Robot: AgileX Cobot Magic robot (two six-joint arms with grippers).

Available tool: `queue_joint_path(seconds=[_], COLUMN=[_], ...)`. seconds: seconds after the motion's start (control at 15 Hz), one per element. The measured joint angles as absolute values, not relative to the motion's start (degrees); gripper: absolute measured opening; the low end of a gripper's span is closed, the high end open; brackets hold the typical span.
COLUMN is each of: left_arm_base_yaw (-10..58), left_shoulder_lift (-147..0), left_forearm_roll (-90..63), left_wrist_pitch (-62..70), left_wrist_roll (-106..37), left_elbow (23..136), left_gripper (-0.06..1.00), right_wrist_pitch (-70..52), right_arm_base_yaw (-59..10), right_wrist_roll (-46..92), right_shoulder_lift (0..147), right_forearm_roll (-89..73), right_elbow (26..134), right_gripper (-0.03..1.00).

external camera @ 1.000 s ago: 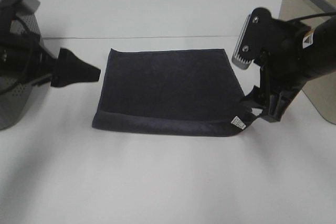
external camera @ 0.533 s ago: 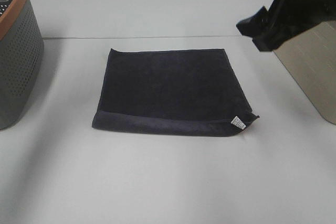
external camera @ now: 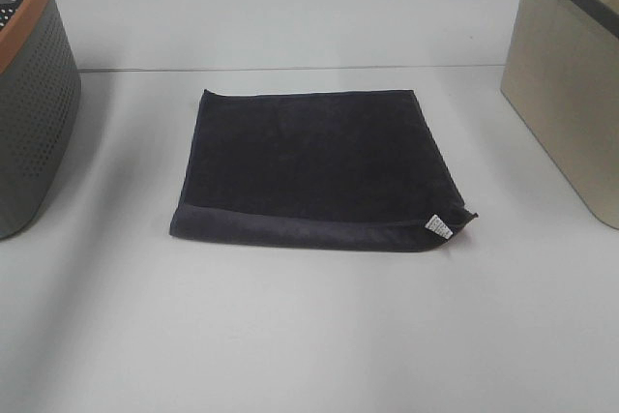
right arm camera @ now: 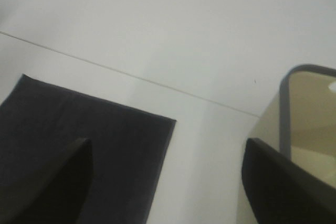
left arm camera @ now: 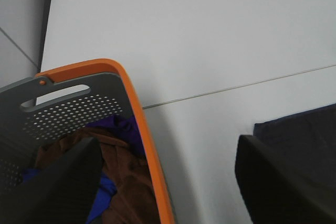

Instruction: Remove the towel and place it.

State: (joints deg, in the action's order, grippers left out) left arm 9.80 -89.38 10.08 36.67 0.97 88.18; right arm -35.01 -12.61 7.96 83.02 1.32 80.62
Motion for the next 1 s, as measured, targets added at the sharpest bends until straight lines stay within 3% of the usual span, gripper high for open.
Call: queue_joint_path(seconds=[0.27, 0.4, 0.73, 1.0], left_arm_base_yaw=[8.7, 4.0, -9.3, -11.6], left_shoulder_lift=[-90.0, -91.4, -91.9, -82.2], left_forearm_roll=[9.0, 3.8, -3.4, -4.1], left_wrist_pitch=[47.1, 54.4, 69.0, 69.2], left_wrist_roll=[1.8, 1.8, -1.8, -3.8], left_elbow=[95.9, 100.8, 102.8, 94.2], left_gripper=[0.68, 0.68, 0.68, 0.68], right_wrist_pitch=[-61.3, -68.2, -69.8, -69.8], right_arm_base_yaw=[-9.6, -9.6, -9.6, -9.5], right_wrist_roll=[7.8, 7.8, 7.9, 7.8], right_shoulder_lift=[96.4, 101.7, 102.7, 100.8], right_forearm_roll=[1.8, 1.8, 2.6, 2.5], right_elbow=[104.6, 113.0, 114.9, 111.6], right_gripper=[0.77, 0.77, 0.76, 0.76])
